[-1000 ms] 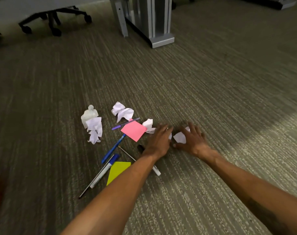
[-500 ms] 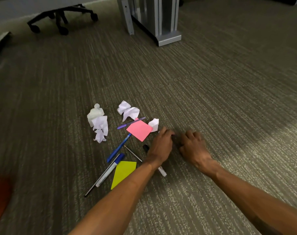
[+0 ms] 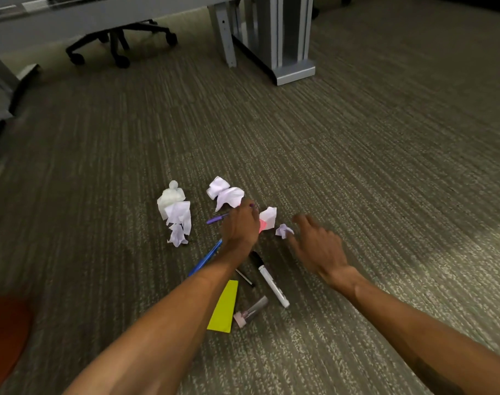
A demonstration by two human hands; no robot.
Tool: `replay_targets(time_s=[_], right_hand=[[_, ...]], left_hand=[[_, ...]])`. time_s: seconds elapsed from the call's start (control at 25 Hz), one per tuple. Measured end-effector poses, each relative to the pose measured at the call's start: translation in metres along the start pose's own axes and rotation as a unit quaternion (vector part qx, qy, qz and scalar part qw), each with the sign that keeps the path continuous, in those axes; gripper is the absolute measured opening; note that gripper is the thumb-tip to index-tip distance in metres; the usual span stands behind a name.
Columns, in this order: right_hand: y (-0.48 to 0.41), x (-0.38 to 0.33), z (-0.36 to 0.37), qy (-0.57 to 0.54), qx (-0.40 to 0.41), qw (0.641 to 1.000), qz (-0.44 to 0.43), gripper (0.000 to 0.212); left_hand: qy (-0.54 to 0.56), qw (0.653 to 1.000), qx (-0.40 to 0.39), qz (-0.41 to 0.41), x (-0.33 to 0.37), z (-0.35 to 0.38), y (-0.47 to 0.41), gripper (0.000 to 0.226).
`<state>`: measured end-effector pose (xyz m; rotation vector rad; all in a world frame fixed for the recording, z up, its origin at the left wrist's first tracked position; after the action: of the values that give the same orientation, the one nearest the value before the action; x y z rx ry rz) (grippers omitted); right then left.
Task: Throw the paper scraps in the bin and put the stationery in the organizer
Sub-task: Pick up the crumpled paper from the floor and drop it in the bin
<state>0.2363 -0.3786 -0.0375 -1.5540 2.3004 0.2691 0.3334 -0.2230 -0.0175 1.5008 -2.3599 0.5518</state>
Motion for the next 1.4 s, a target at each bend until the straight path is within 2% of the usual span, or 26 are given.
replay_targets(time_s=[0.16, 0.32, 0.56, 0.72, 0.8, 0.84, 0.92, 1.04, 1.12, 1.28, 1.4], right_hand=[[-0.009, -0.016, 0.016, -0.001, -0.094, 0.996, 0.002, 0.048], [-0.008, -0.018, 0.024, 0.002, -0.083, 0.996, -0.005, 0.037], [0.003, -0.013, 0.040, 0.004, -0.114, 0.993, -0.020, 0.029], [0.016, -0.006, 0.031, -0.086, -0.104, 0.990, 0.050, 0.009], [0.022, -0.006, 0.022, -0.127, -0.075, 0.985, 0.088, 0.019], [0.026, -0.008, 0.018, -0.138, -0.073, 0.983, 0.098, 0.017], [0.035, -0.020, 0.011, -0.138, -0.079, 0.983, 0.086, 0.005], [0.056, -0.048, -0.001, -0.118, -0.078, 0.990, 0.029, 0.018], [0.068, -0.063, -0.009, -0.106, -0.068, 0.992, 0.013, 0.019], [0.087, -0.103, -0.028, -0.058, -0.062, 0.996, -0.016, 0.010], [0.096, -0.135, -0.055, -0.005, -0.070, 0.997, -0.029, 0.019]], left_hand=[[0.000, 0.996, -0.089, -0.004, 0.011, 0.028, -0.017, 0.043], [-0.033, 0.990, -0.136, -0.024, 0.017, 0.050, -0.019, 0.044], [-0.092, 0.980, -0.175, 0.028, 0.025, 0.059, -0.002, 0.042], [-0.032, 0.982, -0.165, 0.082, 0.036, 0.046, 0.015, 0.039], [0.002, 0.988, -0.132, 0.082, 0.033, 0.030, 0.023, 0.030], [0.013, 0.992, -0.104, 0.076, 0.030, 0.019, 0.027, 0.028], [0.055, 0.996, -0.071, 0.029, 0.017, -0.001, 0.037, 0.031], [0.125, 0.990, -0.053, -0.040, -0.011, -0.028, 0.057, 0.032], [0.168, 0.982, -0.044, -0.077, -0.027, -0.046, 0.071, 0.032], [0.112, 0.987, -0.079, -0.089, -0.060, -0.091, 0.101, 0.027], [0.158, 0.977, -0.099, -0.105, -0.077, -0.125, 0.122, 0.027]])
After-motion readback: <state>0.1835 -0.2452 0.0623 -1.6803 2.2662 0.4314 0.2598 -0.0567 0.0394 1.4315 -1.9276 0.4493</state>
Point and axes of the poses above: each hand's wrist, its own y-axis away from the middle knuckle, its own z-axis out of the palm, x = y × z, the point moved 7 cm from there along -y, towards the middle knuckle, and after that the axes turned 15 degrees about z, right-handed, at the moved point
